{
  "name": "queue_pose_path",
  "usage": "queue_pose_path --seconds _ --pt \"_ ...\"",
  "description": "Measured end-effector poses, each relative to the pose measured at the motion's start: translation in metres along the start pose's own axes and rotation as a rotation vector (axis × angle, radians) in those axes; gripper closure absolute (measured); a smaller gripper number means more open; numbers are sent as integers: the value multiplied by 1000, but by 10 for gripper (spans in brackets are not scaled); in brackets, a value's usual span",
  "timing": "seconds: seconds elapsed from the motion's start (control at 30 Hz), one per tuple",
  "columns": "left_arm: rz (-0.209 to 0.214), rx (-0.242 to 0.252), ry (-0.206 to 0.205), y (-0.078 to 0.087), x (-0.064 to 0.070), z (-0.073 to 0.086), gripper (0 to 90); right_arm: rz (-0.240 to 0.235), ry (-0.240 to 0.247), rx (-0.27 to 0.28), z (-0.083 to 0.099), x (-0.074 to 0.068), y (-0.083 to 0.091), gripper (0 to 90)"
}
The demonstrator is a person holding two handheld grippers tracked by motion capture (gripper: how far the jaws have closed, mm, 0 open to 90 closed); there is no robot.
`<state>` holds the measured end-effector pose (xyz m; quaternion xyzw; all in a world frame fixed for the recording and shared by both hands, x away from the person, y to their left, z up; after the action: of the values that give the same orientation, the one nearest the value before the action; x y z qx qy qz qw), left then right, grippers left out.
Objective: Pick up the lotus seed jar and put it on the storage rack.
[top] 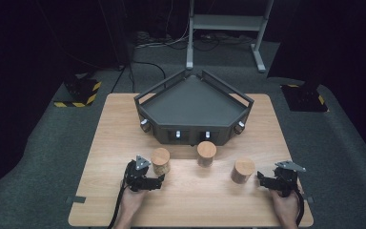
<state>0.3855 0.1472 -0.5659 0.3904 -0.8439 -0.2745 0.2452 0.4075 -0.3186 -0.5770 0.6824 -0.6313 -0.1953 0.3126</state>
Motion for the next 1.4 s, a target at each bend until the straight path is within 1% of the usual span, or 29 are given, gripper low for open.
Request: queue_pose_path --seconds 0.23,0.4,0.5,0.97,1.2,1.4 --pt "3 -2 -19 -6 5 -10 77 0 0 0 0 0 0 81" --pt "3 -4 -17 -12 7 -15 83 0 0 0 0 0 0 82" --pt "-12 -10 -28 -15 8 -17 91 0 0 0 0 0 0 82" --pt "-34 14 -21 -24 11 -24 129 0 0 0 0 0 0 82" --pt "-50 20 -23 -26 11 -24 150 0 0 0 0 0 0 82" --pt "-55 29 -11 -28 9 -25 181 0 0 0 0 0 0 82"
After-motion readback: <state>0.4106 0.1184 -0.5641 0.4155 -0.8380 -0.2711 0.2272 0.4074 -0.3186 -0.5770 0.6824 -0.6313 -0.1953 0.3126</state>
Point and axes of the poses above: each handheld gripper's, and its own axes: y roughly backward along the jaws, z roughly out of its underside, x roughly to its right, the point moved 5 cm from there along -y, roughly forward along the jaws, and after that the axes turned 10 degrees about z, right-handed, at the moved point
